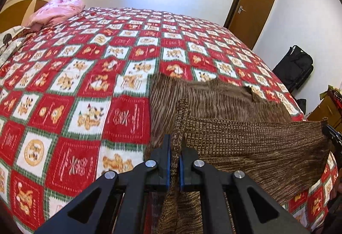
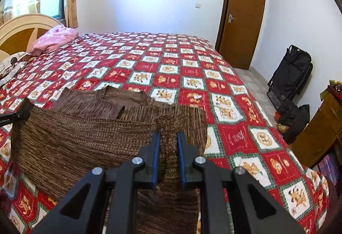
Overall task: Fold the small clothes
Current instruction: 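Lower the folded hem onto the sweater body with both grippers, aligning edges, then open both grippers and release the folded sweater, then grasp the folded sweater edge with the left gripper while the right gripper grasps it too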
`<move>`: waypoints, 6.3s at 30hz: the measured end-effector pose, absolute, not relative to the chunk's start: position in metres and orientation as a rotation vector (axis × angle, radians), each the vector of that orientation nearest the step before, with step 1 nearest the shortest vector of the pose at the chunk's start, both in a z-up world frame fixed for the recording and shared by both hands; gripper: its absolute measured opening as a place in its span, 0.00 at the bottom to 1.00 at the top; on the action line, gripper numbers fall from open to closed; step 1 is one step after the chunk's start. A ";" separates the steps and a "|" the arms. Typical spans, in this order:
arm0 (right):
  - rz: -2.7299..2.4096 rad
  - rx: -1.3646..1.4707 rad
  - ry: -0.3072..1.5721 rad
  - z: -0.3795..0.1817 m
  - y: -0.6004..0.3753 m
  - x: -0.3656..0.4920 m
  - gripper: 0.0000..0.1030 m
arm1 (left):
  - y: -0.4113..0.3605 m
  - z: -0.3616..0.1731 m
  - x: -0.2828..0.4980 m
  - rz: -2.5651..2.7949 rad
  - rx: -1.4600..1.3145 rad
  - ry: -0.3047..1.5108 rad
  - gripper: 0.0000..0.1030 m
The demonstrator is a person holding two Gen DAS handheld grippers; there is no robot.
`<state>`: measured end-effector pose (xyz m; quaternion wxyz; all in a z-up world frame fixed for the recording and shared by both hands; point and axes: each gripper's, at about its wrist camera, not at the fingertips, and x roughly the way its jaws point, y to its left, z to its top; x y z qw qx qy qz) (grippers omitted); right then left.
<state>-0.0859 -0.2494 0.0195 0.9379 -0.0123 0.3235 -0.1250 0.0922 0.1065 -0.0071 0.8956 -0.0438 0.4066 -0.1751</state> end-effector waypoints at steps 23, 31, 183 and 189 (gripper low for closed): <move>-0.300 0.002 0.688 0.009 -0.286 -0.004 0.18 | 0.076 -0.008 0.187 -0.323 -0.092 0.844 0.05; -0.327 0.029 0.708 -0.004 -0.306 0.037 0.18 | 0.055 -0.024 0.225 -0.287 -0.067 0.849 0.05; 0.026 0.101 0.895 -0.088 -0.125 -0.035 0.45 | 0.135 -0.087 0.044 -0.160 -0.757 0.855 0.47; 0.031 0.127 0.898 -0.085 -0.129 -0.036 0.45 | 0.131 -0.090 0.051 -0.200 -0.695 0.834 0.40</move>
